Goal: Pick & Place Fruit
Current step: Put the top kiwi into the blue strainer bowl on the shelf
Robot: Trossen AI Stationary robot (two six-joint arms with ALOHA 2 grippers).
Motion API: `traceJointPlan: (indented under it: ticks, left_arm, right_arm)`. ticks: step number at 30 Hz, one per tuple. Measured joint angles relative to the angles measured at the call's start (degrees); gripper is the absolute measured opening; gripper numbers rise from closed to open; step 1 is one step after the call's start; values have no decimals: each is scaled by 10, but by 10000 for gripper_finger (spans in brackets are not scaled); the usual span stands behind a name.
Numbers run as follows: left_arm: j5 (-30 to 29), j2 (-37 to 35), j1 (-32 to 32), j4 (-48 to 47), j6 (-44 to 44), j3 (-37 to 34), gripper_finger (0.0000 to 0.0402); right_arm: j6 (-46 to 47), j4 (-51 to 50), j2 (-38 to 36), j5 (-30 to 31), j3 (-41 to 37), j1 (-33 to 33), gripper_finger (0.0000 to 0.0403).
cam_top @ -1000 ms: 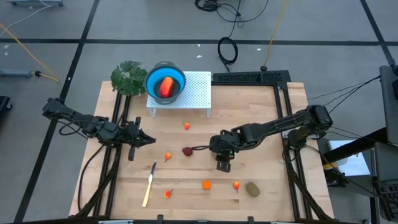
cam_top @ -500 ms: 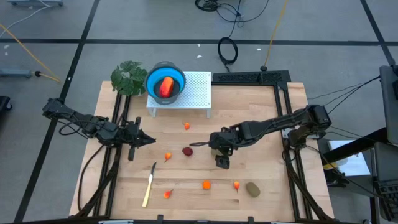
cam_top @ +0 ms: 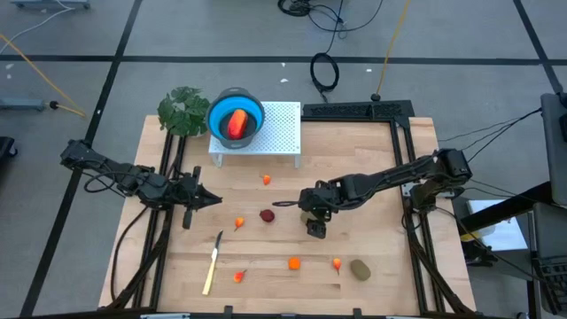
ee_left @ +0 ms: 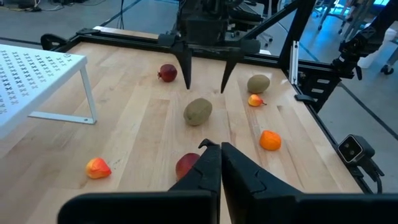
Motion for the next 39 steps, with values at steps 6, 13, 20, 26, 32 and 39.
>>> traceJointPlan:
  ticks: [6, 13, 20, 26, 32, 39]
  left_arm:
    - [0, 0, 0, 0, 0, 0, 12]
    - [0, 0, 0, 0, 0, 0, 5]
    - [0, 0, 0, 0, 0, 0, 15]
    - [-1, 0, 0, -1, 9, 0, 2]
    - [-5, 0, 0, -1, 12, 0, 12]
    - [-5, 0, 1, -1, 12, 0, 14]
  right_arm:
    - [1, 21, 0, 11, -28, 0, 313]
    - [6, 67, 0, 24, -57, 0, 313]
    - [23, 113, 0, 24, -88, 0, 313]
    - [26, 136, 0, 24, -109, 0, 313]
    - [50, 180, 4, 25, -133, 2, 313]
    - [49, 180, 33, 24, -135, 1, 313]
